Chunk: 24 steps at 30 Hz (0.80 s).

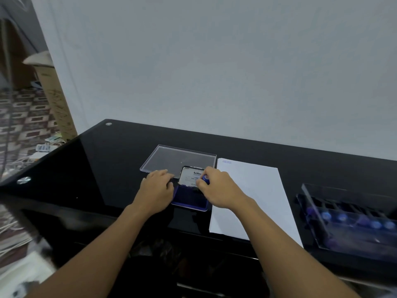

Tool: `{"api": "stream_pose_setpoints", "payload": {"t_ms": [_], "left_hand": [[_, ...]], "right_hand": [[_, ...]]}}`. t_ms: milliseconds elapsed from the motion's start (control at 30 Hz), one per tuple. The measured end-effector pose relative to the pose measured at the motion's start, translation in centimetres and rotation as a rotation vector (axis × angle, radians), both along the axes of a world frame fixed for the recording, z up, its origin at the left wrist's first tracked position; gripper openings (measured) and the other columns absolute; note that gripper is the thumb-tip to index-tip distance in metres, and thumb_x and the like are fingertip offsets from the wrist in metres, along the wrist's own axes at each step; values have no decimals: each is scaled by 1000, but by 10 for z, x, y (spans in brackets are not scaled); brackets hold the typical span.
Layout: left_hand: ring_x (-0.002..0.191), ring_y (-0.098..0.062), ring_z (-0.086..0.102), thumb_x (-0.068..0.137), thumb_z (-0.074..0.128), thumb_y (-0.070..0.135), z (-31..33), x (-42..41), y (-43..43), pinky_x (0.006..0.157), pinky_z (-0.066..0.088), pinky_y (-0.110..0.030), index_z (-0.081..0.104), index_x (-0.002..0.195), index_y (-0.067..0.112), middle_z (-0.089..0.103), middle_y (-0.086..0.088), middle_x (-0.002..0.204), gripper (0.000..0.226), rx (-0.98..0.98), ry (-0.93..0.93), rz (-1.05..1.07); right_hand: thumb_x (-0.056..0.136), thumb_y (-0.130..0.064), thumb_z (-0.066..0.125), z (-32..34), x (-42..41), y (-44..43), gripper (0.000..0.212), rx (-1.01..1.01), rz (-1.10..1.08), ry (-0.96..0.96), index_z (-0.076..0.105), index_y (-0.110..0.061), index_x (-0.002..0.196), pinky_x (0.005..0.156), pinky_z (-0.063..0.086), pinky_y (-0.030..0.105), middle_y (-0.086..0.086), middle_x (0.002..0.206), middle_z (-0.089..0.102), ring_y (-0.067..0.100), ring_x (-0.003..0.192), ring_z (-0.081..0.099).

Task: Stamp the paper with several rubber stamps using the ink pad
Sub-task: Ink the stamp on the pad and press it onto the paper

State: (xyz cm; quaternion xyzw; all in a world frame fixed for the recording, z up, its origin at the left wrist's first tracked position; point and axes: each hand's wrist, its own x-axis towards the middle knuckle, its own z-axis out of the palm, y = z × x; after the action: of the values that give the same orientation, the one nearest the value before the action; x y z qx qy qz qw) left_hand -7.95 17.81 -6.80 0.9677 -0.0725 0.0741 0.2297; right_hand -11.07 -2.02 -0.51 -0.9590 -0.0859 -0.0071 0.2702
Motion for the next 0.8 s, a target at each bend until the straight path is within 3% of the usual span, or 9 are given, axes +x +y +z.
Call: {"api": "stream_pose_setpoints", "payload": {"t_ms": [267,600,700,800], "left_hand": [[141,-22,39,101,45,21,-29,-6,15,119,28,-42,59,138,22,49,-2,151,40,8,-67,22],[140,-14,34,101,44,25,-23,-9,10,115,22,-39,58,137,28,47,9,149,39,0,-85,65],[139,-15,35,100,45,25,-23,-11,10,115,23,-40,58,136,28,48,10,148,38,4,-86,67],[138,-14,36,100,44,25,-22,-12,10,114,23,-39,58,135,28,48,11,146,38,3,-85,69]], "right_hand": [[100,-39,49,-8,4,13,19,-90,48,-3,51,-20,100,83,58,41,9,121,65,26,100,61],[101,-36,48,-13,7,22,18,-172,67,-67,50,-19,93,68,48,32,3,95,61,20,81,58],[100,-37,46,-18,8,27,19,-207,75,-74,51,-19,95,72,54,37,6,97,63,23,82,60],[101,-33,43,-24,8,30,19,-261,101,-69,49,-15,97,65,50,37,8,90,62,27,77,59]]}}
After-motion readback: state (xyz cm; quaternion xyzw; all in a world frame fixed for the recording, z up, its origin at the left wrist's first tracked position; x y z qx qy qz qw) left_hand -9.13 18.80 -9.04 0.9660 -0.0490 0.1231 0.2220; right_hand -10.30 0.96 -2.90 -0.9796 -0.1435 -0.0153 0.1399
